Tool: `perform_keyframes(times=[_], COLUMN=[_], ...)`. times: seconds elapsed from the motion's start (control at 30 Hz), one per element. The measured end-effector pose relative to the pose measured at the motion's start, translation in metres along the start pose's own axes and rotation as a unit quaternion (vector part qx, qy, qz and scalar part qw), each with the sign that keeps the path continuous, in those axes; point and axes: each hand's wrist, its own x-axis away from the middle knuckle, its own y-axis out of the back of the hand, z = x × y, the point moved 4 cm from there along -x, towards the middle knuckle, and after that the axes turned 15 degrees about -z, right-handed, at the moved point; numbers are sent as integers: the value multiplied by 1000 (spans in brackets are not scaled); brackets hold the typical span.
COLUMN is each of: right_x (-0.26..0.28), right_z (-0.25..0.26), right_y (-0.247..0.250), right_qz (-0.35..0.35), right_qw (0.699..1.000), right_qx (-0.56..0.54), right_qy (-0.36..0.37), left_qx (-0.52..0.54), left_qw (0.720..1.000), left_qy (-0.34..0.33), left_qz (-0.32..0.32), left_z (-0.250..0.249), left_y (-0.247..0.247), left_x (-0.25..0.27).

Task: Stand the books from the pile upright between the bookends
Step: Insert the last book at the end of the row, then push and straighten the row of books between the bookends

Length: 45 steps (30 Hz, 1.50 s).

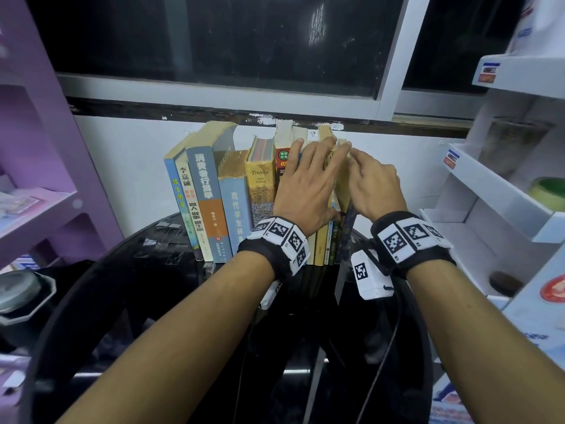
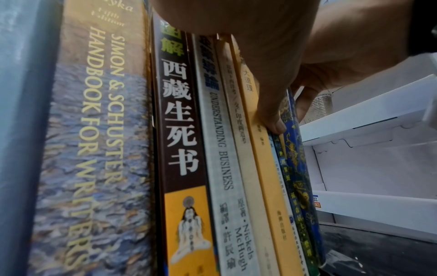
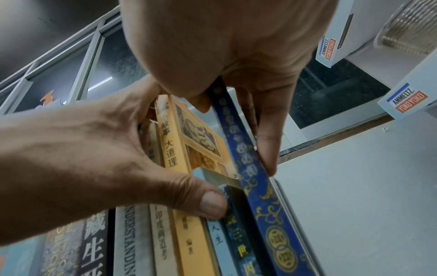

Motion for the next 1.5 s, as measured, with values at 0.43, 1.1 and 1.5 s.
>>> perform_keyframes(times=[0.43, 1.1, 1.5], right_x=[-11, 8, 40], right_z=[-7, -10, -26], right_y=[-14, 0, 1], right_qz=[35, 122, 141], right_qw=[996, 991, 979], right_qx=[74, -44, -78], right_qy=[-17, -30, -125], left_qx=[-2, 107, 143], left_qw=[1000, 994, 956], left_qy=[-4, 11, 232], left_qz=[-10, -29, -107], left_z=[-1, 46, 122], left_y=[0, 39, 80], left_x=[1, 20, 69])
